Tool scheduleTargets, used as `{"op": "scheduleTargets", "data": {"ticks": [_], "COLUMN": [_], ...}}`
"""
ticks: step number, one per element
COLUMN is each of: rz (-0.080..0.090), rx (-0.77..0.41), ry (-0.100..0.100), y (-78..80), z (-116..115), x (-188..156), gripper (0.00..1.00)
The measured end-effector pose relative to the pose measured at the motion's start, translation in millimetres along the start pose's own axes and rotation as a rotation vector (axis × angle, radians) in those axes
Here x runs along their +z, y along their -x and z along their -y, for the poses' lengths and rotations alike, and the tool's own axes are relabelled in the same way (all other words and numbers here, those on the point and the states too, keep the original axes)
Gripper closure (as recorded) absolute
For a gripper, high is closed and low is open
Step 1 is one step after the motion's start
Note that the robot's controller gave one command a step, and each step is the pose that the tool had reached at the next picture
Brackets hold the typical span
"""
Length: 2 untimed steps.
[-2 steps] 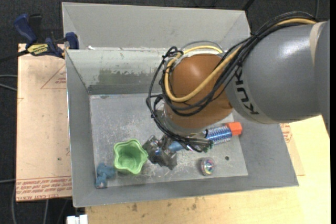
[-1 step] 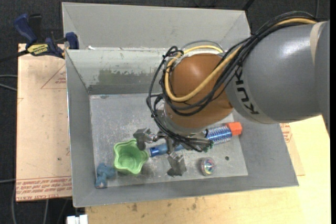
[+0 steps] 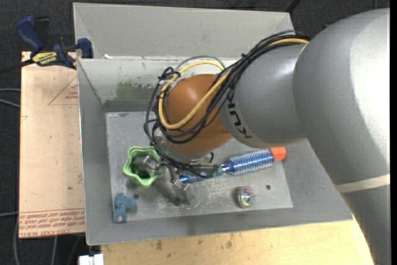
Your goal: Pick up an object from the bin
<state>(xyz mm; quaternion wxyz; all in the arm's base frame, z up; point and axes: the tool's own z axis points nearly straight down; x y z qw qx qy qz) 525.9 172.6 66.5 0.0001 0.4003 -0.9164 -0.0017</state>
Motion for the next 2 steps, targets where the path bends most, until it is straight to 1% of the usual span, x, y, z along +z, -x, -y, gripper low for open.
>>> {"op": "scheduleTargets", "data": {"ticks": [1,2], "rz": [0.009,0.009], "rx": [0.003,-0.021], "ry": [-0.005,-0.006], "y": [2.3,-4.2], "z": [2,-46], "x": [-7,-162], "gripper": [1.00,1.00]}}
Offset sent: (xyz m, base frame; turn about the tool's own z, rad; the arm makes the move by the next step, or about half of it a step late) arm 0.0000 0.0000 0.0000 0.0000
